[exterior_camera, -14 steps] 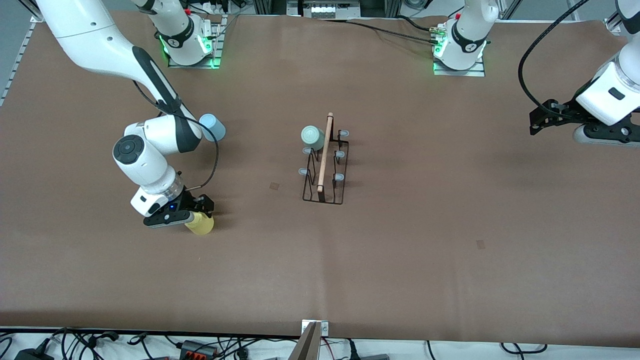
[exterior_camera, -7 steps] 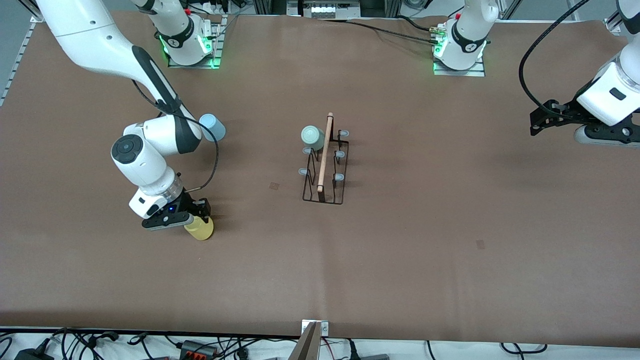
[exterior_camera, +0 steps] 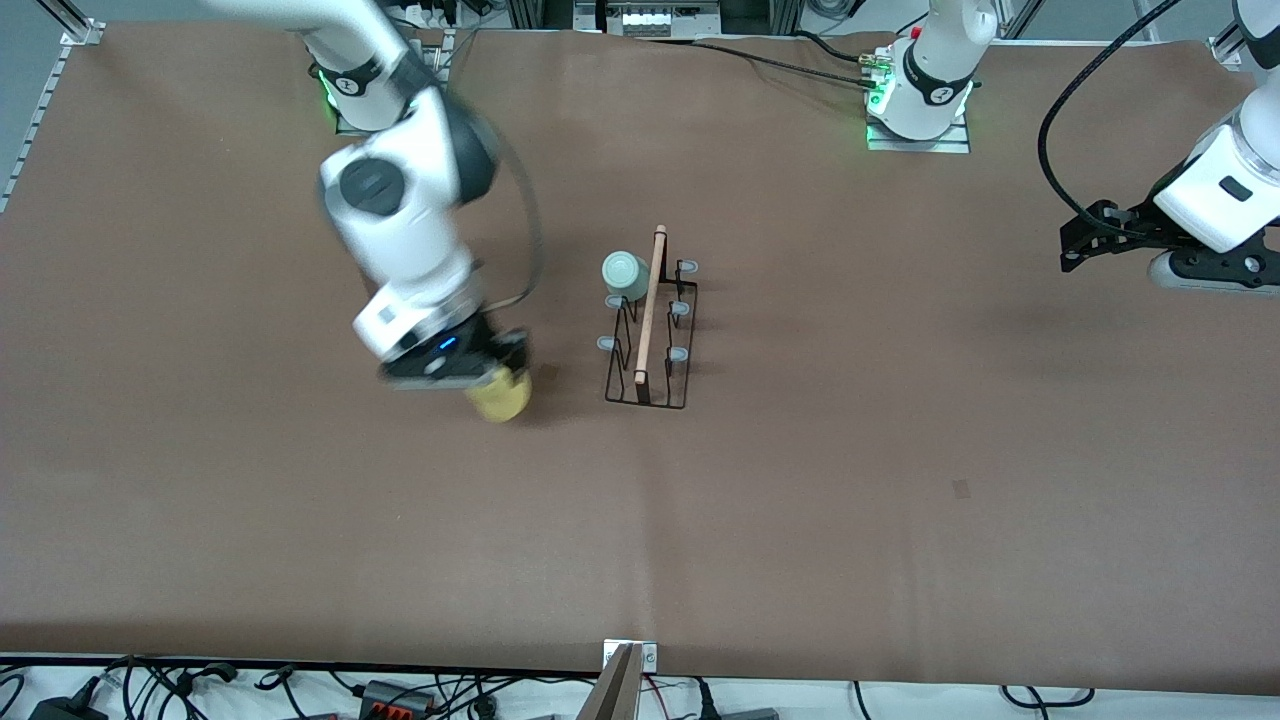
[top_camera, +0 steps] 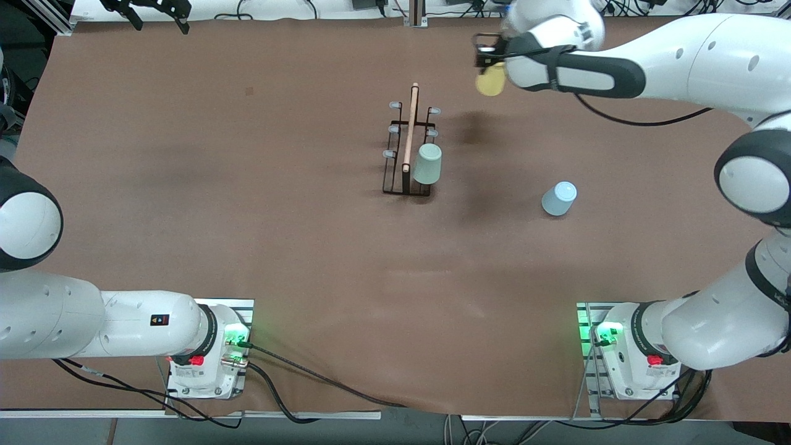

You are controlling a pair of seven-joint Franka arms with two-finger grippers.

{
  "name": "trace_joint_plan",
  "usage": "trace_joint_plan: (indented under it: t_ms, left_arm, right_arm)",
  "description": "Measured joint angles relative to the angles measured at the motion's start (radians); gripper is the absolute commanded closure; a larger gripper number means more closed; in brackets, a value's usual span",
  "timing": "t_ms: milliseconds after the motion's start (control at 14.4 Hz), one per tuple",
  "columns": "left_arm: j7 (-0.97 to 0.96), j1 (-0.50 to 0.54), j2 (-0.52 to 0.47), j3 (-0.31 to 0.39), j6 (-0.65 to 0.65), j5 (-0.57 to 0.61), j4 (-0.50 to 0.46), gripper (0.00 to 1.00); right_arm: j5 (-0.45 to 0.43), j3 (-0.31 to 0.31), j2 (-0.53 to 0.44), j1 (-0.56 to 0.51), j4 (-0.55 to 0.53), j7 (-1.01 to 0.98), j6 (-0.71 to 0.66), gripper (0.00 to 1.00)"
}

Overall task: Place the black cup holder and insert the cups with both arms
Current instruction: 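Carry the yellow cup with the right gripper onto a rack hook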

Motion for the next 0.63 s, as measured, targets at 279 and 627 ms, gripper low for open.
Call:
trace_joint_plan:
  t_ms: [279,627]
  left_arm:
    - [0.0,0.0,0.0,0.0,0.0,0.0,0.0,0.0]
    - [0.0,0.0,0.0,-0.003,0.0,0.0,0.001,0.0]
  right_arm:
    - [0.0,-0.001,0.017,0.128,0.088,0.207,-0.061,1.0]
    - [-0.049,-0.003,0.095,0.141,0.091,0.214,-0.051,1.0]
